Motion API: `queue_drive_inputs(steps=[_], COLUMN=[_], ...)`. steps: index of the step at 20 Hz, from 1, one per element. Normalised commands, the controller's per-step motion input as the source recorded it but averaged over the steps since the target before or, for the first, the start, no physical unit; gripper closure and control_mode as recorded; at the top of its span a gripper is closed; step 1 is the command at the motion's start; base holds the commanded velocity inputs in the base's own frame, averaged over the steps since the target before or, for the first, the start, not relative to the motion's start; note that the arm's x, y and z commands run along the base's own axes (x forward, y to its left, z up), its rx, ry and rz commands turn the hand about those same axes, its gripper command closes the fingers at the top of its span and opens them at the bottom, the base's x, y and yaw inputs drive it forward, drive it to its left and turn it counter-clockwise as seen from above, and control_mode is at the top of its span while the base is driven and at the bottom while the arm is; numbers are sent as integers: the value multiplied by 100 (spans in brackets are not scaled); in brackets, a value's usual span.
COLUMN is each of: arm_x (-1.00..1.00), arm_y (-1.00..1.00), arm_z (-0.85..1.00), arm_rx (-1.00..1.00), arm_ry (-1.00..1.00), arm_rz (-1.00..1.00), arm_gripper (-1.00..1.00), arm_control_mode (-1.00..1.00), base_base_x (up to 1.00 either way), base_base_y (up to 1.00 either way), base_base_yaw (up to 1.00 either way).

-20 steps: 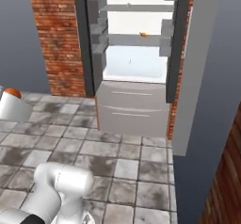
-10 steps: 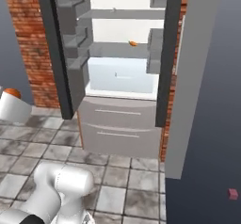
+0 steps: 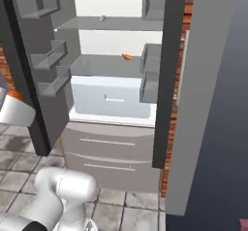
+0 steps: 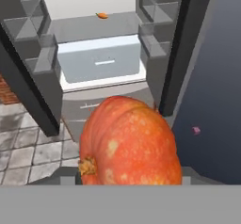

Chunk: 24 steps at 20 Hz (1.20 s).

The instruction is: Transport the steak and squash to the fridge. Place the steak on the rack containing meat and place the squash on the rack containing the vegetable, ensuring meats and vegetables are on different racks.

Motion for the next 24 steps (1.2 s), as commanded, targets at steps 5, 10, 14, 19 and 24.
queue_drive_inputs(steps=[5, 10, 14, 19, 24], arm_x=[0, 0, 0, 0, 0], arm_y=[0, 0, 0, 0, 0], arm_z=[0, 0, 0, 0, 0], arm_rx=[0, 0, 0, 0, 0], arm_ry=[0, 0, 0, 0, 0], arm_rz=[0, 0, 0, 0, 0], arm_gripper=[100, 100, 100, 100, 100], arm_control_mode=[100, 100, 100, 100, 100], base_base_x=[95, 98, 100, 100, 100], base_base_y=[-10, -30, 3, -2, -21], base_base_yaw=[1, 7, 5, 6, 14])
